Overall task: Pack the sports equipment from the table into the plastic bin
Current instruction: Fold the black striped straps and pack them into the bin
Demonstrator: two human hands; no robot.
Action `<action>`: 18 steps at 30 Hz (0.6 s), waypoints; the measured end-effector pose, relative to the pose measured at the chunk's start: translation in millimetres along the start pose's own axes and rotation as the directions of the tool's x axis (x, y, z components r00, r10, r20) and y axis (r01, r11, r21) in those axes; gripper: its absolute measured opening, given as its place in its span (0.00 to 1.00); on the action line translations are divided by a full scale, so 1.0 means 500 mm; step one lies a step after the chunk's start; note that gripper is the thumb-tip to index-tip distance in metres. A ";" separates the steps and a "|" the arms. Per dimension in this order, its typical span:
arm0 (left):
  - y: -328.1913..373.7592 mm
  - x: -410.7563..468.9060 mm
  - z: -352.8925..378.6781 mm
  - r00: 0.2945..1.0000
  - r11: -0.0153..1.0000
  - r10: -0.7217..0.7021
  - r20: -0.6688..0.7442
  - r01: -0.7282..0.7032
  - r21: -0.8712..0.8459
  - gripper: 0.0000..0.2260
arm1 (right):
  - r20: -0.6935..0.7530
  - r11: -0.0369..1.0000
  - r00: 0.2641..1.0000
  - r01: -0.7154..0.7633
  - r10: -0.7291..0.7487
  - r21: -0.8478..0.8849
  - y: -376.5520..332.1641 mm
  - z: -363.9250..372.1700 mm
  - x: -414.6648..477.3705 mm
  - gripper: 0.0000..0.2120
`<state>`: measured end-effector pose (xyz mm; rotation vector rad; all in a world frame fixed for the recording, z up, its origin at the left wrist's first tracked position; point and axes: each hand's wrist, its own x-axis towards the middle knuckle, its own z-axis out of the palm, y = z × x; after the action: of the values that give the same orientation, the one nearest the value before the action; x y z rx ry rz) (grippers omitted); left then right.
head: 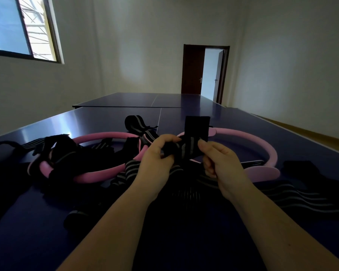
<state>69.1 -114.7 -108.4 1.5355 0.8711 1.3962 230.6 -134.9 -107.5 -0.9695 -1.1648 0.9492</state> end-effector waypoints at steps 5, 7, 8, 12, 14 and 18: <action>-0.004 0.001 -0.004 0.986 0.959 0.167 0.011 -0.165 0.230 0.18 | 0.010 0.990 0.990 -0.139 0.139 -0.011 0.004 0.001 0.006 0.16; -0.004 -0.001 -0.001 0.961 0.901 0.273 0.032 -0.267 0.340 0.20 | 0.030 0.973 0.972 -0.231 0.231 -0.012 0.004 0.005 0.004 0.14; -0.004 -0.002 0.000 0.951 0.877 0.305 0.047 -0.300 0.375 0.21 | 0.038 0.964 0.963 -0.268 0.268 -0.009 0.004 0.006 0.003 0.13; 0.000 -0.007 0.003 0.913 0.805 0.396 0.100 -0.397 0.441 0.20 | 0.104 0.929 0.928 -0.365 0.359 0.053 0.003 0.008 -0.005 0.16; 0.002 -0.011 0.005 0.911 0.814 0.388 0.142 -0.411 0.410 0.23 | 0.176 0.911 0.911 -0.395 0.373 0.116 0.000 0.010 -0.009 0.17; 0.001 -0.019 0.009 0.940 0.886 0.257 0.224 -0.322 0.334 0.30 | 0.278 0.875 0.895 -0.416 0.348 0.246 -0.002 0.018 -0.012 0.21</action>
<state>72.4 -124.1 -111.6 2.1156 0.8512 1.3279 221.0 -139.8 -107.0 -0.8749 -0.9869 1.5471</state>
